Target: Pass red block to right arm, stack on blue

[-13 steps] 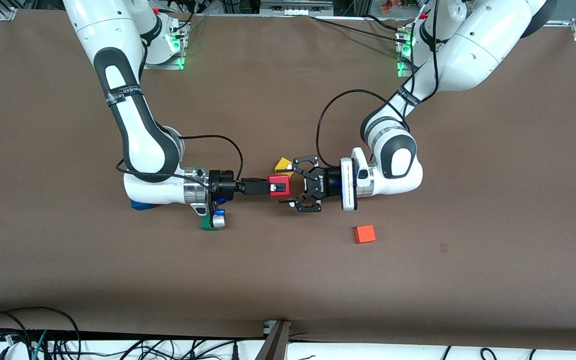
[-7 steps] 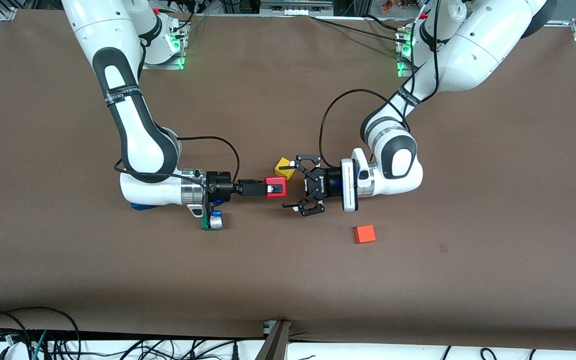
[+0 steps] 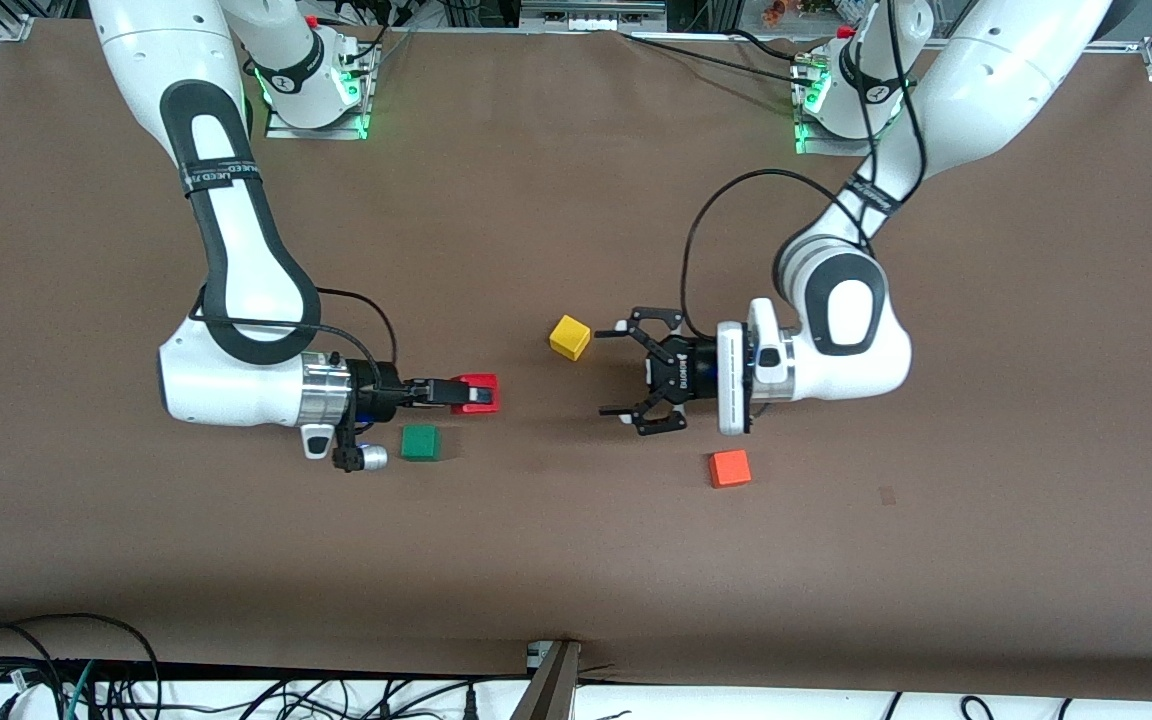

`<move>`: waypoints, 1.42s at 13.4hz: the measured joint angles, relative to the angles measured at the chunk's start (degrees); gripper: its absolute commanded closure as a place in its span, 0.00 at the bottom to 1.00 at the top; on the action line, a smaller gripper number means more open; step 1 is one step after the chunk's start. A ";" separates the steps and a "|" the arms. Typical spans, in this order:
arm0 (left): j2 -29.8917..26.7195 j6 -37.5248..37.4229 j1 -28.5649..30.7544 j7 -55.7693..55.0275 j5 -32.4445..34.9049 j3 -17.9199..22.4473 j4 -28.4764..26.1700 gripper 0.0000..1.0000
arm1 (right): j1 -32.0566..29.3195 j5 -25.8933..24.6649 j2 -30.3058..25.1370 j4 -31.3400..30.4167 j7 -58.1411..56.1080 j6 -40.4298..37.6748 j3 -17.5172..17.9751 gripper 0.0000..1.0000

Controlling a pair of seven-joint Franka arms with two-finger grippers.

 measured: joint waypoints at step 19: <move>-21.61 -34.96 13.04 -70.51 73.73 0.83 1.26 0.00 | 0.30 -47.79 -2.39 -10.23 -2.44 4.33 -12.35 0.81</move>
